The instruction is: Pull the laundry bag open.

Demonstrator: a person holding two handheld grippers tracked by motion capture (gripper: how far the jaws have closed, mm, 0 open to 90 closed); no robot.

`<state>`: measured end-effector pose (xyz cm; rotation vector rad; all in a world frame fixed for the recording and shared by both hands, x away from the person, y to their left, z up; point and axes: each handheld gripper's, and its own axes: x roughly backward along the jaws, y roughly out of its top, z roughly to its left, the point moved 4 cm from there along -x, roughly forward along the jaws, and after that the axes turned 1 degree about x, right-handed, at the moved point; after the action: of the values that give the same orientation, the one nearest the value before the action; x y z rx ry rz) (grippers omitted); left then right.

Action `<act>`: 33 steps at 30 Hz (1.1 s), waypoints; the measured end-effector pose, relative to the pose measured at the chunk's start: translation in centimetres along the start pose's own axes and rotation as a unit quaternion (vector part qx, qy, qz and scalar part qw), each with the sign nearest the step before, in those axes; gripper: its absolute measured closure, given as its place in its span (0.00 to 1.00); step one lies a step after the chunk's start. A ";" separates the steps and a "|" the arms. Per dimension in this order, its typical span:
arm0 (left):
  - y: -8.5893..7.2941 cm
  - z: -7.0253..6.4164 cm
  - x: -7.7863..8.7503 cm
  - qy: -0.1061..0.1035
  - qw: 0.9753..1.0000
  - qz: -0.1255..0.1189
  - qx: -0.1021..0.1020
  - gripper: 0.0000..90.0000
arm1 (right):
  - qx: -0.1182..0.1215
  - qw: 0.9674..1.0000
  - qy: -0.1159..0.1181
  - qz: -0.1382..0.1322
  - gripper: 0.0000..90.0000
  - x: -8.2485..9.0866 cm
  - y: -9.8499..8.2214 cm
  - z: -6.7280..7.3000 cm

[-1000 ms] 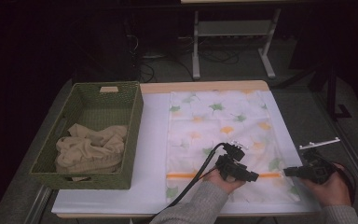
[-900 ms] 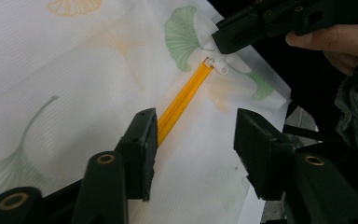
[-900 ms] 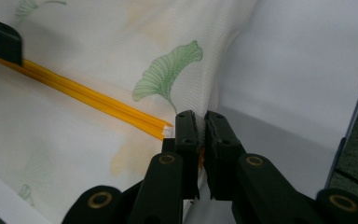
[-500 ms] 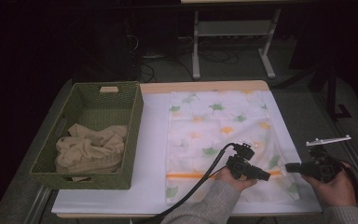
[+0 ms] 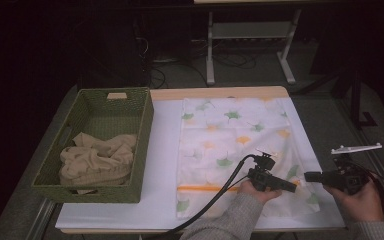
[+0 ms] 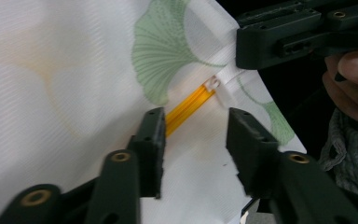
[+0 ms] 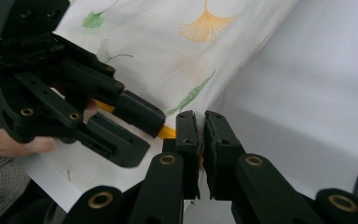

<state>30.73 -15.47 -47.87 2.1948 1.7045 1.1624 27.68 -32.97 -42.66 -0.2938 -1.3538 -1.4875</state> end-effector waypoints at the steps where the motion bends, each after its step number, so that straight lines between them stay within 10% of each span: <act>1: 0.0 -0.1 -0.1 -0.002 1.000 -0.001 -0.001 0.59 | 0.000 1.000 0.001 0.000 0.93 0.0 0.0 0.0; 19: 0.6 -0.2 -1.4 0.059 0.997 -0.011 -0.051 0.89 | -0.004 1.000 0.005 -0.003 0.94 -0.2 0.1 -0.2; 33: 0.6 -0.3 -1.8 0.035 0.998 -0.016 -0.043 1.00 | -0.023 1.000 0.014 -0.007 0.93 -0.1 -0.4 -1.2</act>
<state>30.88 -17.34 -48.18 2.0942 1.6752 1.2932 27.89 -34.01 -43.33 -0.2921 -1.3029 -1.5303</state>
